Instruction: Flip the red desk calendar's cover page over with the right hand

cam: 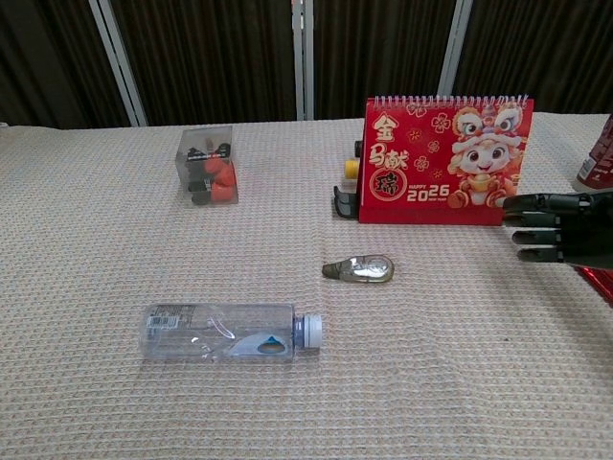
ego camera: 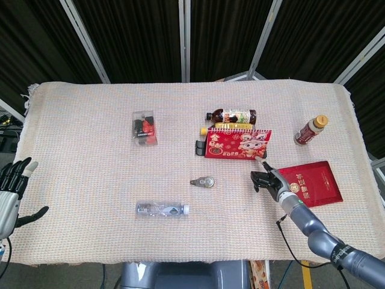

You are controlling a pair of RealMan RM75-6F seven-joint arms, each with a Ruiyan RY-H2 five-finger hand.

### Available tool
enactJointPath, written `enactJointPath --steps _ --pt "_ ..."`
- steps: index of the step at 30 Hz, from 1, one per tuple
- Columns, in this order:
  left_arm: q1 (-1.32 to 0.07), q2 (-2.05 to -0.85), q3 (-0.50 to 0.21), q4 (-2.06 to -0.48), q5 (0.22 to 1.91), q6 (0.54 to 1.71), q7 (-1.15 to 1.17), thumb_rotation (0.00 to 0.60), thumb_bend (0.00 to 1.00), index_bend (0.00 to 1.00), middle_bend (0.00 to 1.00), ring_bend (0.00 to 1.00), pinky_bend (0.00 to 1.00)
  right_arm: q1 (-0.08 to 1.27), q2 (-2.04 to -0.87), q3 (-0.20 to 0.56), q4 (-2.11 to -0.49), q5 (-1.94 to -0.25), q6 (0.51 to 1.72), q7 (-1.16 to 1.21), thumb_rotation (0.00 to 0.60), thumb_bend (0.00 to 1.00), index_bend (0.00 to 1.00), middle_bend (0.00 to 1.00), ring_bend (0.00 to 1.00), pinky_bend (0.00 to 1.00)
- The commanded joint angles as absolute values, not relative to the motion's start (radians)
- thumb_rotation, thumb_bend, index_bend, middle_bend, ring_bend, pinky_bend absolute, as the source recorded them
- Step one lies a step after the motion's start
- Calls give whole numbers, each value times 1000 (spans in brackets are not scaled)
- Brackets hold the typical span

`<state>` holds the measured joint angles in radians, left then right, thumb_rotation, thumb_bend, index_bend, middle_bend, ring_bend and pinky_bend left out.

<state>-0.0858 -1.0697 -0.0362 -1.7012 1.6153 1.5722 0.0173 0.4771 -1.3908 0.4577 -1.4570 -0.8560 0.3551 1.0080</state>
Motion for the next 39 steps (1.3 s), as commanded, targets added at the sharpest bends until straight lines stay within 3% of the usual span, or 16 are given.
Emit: enactJointPath --steps 1,25,35,39 --pt "-85 -1068 -35 -1702 1618 1574 15 600 98 0 0 0 0 475 -1399 467 -1436 -847 348 1002 600 439 0 722 768 755" --pt "-92 -1055 -33 -1700 1630 1572 -28 600 98 0 0 0 0 523 -1453 513 -1454 -828 327 908 600 441 0 722 768 754" --pt "-93 -1054 -28 -1704 1634 1569 -28 600 99 0 0 0 0 481 -1342 549 -1708 -880 428 830 600 442 2 721 766 751" --pt "-91 -1050 -23 -1710 1641 1570 -33 600 98 0 0 0 0 453 -1249 572 -1843 -913 486 785 600 438 59 681 735 701"
